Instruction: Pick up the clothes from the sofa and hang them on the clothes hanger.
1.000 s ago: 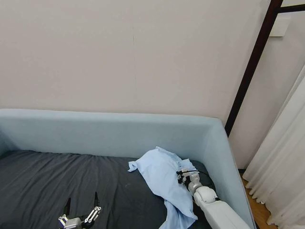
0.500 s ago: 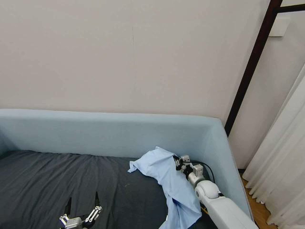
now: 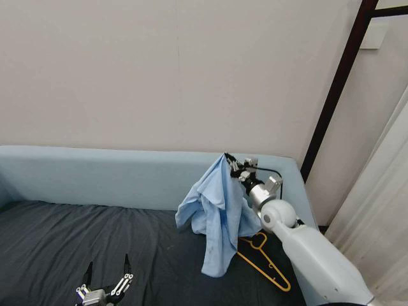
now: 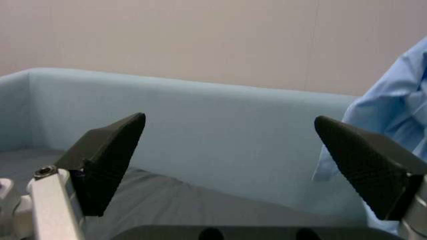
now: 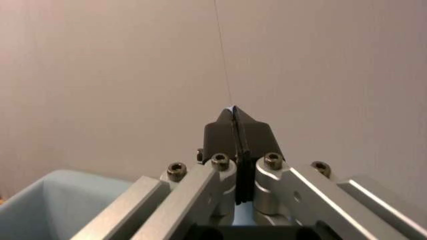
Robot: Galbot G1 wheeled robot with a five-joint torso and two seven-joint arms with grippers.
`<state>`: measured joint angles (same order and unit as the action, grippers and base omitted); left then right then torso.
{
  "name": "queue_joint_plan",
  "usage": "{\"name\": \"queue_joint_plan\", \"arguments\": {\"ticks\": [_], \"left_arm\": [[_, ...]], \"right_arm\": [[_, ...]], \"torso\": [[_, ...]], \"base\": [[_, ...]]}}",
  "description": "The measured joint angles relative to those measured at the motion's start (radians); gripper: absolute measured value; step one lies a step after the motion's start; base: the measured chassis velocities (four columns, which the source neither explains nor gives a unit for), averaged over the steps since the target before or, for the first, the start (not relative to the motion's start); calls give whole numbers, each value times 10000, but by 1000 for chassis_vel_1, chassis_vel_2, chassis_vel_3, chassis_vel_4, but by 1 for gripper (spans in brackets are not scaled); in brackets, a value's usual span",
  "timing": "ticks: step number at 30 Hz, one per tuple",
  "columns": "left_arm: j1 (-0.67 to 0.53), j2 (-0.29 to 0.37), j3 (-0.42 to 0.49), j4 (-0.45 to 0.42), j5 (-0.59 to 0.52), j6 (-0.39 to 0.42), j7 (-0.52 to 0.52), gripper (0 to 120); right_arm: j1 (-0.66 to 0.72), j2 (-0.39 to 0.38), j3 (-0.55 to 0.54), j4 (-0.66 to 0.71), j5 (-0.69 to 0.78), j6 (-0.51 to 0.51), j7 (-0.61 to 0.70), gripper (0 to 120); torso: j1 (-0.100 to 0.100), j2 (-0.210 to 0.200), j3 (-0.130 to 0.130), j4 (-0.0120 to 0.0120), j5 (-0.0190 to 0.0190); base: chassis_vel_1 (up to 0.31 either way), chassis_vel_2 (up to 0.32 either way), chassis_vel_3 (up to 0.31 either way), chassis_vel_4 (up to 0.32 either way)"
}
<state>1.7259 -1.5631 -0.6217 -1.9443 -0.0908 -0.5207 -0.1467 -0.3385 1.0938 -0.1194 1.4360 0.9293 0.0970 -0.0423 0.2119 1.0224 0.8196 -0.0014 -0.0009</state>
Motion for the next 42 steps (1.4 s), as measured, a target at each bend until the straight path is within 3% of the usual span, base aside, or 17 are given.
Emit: {"name": "queue_joint_plan", "arguments": {"ticks": [5,11,16,19,21,26,34,37,42], "left_arm": [[33,-8,-52,-66,-24,-52,-2,100],[37,8,-192,-65,-127,-111,-15,100],[-23,-15,-255,51,-168,-141,-20,100],[-80,-53,-220,90,-165,-142,-23,100],[-92,-60,-207,94,-161,-141,-21,100],[-123,-71,-177,127,-140,-113,17,100],[-168,-73,-151,271,-130,-120,28,100],[-194,-79,-105,293,-127,-122,29,100],[-238,-62,-39,325,-120,-121,37,100]], "right_arm": [[1378,78,-443,-754,76,104,-1,0],[1710,-3,-673,-417,125,62,-277,0],[355,-554,-1321,1092,-539,-30,-1061,0],[-1771,-744,-1817,1451,-2011,161,-1858,0],[-2305,-703,-1859,1359,-2458,298,-2072,0],[-5045,-179,-1883,-404,-4771,1109,-2768,0],[-6371,6,-1800,-1031,-5798,1190,-2363,0],[-6490,-15,-1795,-908,-5813,1158,-2297,8],[-6564,-207,-1611,-673,-5395,1415,-2894,32]], "torso": [[1,0,0,1,0],[1,0,0,2,0],[1,0,-1,4,-3],[1,-1,0,-2,3],[1,0,0,-2,1],[0,0,-2,1,2],[0,0,-2,2,0],[0,0,-1,2,-1],[0,0,-1,2,1]], "base": [[0,0,0,0],[0,0,0,0],[0,0,0,0],[0,0,0,0],[0,0,0,0],[0,0,0,0],[0,0,0,0],[0,0,0,0],[0,0,0,0]]}}
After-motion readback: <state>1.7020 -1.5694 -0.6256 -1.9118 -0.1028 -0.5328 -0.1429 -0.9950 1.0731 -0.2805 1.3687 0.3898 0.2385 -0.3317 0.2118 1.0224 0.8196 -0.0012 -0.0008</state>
